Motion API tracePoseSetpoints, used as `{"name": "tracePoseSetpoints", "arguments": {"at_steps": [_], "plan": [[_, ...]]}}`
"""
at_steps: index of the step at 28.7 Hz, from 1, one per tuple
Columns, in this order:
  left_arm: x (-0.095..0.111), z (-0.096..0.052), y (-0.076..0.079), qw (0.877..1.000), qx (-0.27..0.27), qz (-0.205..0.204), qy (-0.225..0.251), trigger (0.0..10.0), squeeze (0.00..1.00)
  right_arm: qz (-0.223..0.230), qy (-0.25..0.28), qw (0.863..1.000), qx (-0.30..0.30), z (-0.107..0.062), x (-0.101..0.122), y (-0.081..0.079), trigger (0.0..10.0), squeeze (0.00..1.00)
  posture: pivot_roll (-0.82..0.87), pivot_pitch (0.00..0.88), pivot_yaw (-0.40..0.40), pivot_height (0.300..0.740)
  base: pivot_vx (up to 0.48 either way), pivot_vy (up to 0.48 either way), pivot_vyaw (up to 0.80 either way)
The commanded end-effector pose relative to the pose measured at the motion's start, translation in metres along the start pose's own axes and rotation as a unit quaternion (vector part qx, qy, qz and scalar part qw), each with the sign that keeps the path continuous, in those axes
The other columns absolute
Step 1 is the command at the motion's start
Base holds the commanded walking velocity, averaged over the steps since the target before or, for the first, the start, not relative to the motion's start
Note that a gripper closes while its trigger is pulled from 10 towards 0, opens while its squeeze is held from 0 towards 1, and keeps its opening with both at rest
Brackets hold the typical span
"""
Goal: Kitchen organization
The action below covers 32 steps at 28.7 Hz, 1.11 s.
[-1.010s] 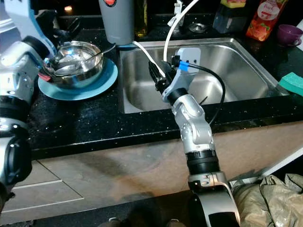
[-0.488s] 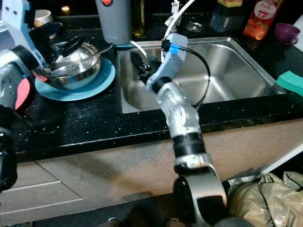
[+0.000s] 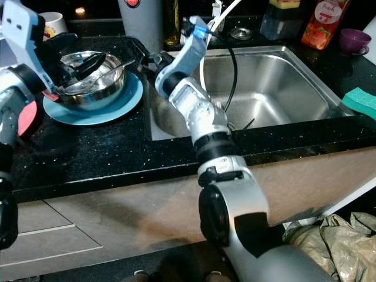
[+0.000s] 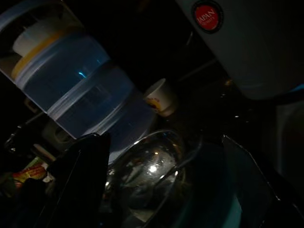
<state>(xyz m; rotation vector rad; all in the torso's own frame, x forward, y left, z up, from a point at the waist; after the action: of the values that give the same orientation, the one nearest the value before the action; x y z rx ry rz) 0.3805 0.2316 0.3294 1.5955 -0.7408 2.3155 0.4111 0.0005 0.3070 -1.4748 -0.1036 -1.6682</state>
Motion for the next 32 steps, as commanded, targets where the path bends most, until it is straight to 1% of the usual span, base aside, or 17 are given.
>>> {"name": "tracePoseSetpoints", "arguments": {"at_steps": [1, 2, 4, 5, 9, 11, 12, 14, 15, 16, 18, 22, 27, 32], "plan": [[0.003, -0.002, 0.002, 1.0, -0.008, 0.016, -0.006, 10.0, 0.0, -0.029, -0.018, 0.999, -0.011, 0.003, -0.005, 0.001, 10.0, 0.91, 0.06, 0.131, -0.045, 0.74, 0.0, 0.0, 0.0], [0.006, -0.004, 0.003, 1.0, -0.01, 0.02, 0.001, 10.0, 0.0, -0.049, -0.03, 0.998, -0.021, 0.005, -0.009, 0.003, 10.0, 0.04, 0.06, 0.133, -0.046, 0.74, 0.0, 0.0, 0.0], [0.007, -0.004, 0.004, 1.0, -0.011, 0.02, 0.002, 10.0, 0.0, -0.053, -0.032, 0.998, -0.023, 0.006, -0.01, 0.003, 10.0, 0.04, 0.06, 0.136, -0.047, 0.74, 0.0, 0.0, 0.0], [0.008, -0.005, 0.004, 1.0, -0.012, 0.021, 0.004, 10.0, 0.0, -0.053, -0.033, 0.998, -0.025, 0.006, -0.01, 0.003, 10.0, 0.0, 0.06, 0.14, -0.048, 0.74, 0.0, 0.0, 0.0], [0.017, -0.01, 0.009, 0.999, -0.031, 0.025, 0.015, 10.0, 0.0, -0.079, -0.04, 0.995, -0.036, 0.009, -0.012, 0.002, 10.0, 0.0, 0.07, 0.155, -0.05, 0.74, 0.0, 0.0, 0.0], [0.021, -0.013, 0.011, 0.999, -0.041, 0.024, 0.021, 10.0, 0.0, -0.076, -0.036, 0.995, -0.046, 0.01, -0.01, 0.003, 10.0, 0.0, 0.07, 0.162, -0.054, 0.74, 0.0, 0.0, 0.0], [0.021, -0.016, 0.011, 0.998, -0.045, 0.029, 0.014, 10.0, 0.0, -0.072, -0.034, 0.996, -0.047, 0.011, -0.009, 0.003, 10.0, 0.0, 0.07, 0.162, -0.054, 0.74, 0.0, 0.0, 0.0], [0.018, -0.02, 0.008, 0.998, -0.042, 0.049, -0.007, 10.0, 0.0, -0.065, -0.03, 0.996, -0.049, 0.012, -0.006, 0.002, 10.0, 0.0, 0.07, 0.168, -0.057, 0.74, 0.0, 0.0, 0.0], [0.015, -0.026, -0.003, 0.997, -0.015, 0.066, -0.025, 10.0, 0.0, -0.061, -0.028, 0.997, -0.048, 0.014, -0.005, -0.001, 10.0, 0.0, 0.07, 0.175, -0.061, 0.74, 0.0, 0.0, 0.0], [0.014, -0.029, -0.006, 0.997, -0.007, 0.066, -0.028, 10.0, 0.0, -0.06, -0.028, 0.997, -0.047, 0.015, -0.005, -0.002, 10.0, 0.0, 0.07, 0.179, -0.062, 0.74, 0.0, 0.0, 0.0], [0.015, -0.032, -0.008, 0.998, -0.003, 0.063, -0.03, 10.0, 0.0, -0.061, -0.028, 0.997, -0.046, 0.016, -0.005, -0.004, 10.0, 0.0, 0.07, 0.183, -0.064, 0.74, 0.0, 0.0, 0.0], [0.014, -0.038, -0.007, 0.997, -0.008, 0.062, -0.038, 10.0, 0.0, -0.058, -0.028, 0.997, -0.044, 0.018, -0.006, -0.007, 10.0, 0.0, 0.07, 0.2, -0.071, 0.74, 0.0, 0.0, 0.0], [0.016, -0.04, -0.004, 0.998, -0.013, 0.053, -0.035, 10.0, 0.0, -0.053, -0.029, 0.997, -0.043, 0.019, -0.008, -0.01, 10.0, 0.0, 0.07, 0.209, -0.074, 0.74, 0.0, 0.0, 0.0], [0.016, -0.038, -0.001, 0.998, -0.018, 0.055, -0.033, 10.0, 0.0, -0.055, -0.033, 0.997, -0.042, 0.021, -0.012, -0.014, 10.0, 0.0, 0.07, 0.219, -0.078, 0.74, 0.0, 0.0, 0.0]]}}
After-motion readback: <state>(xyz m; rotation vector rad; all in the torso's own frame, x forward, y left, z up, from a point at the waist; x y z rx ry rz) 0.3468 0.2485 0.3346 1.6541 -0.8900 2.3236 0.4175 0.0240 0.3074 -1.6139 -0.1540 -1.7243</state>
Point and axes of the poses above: a point about 5 cm out from each wrist's last joint towards the gripper, its own z axis pointing out of the wrist towards the gripper, its own x axis along the axis of the wrist's last joint, y = z × x, the point moved 2 cm from there along z, pointing out of the wrist towards the gripper, and after that the axes turned 7 degrees about -z, right-handed, at the moved point
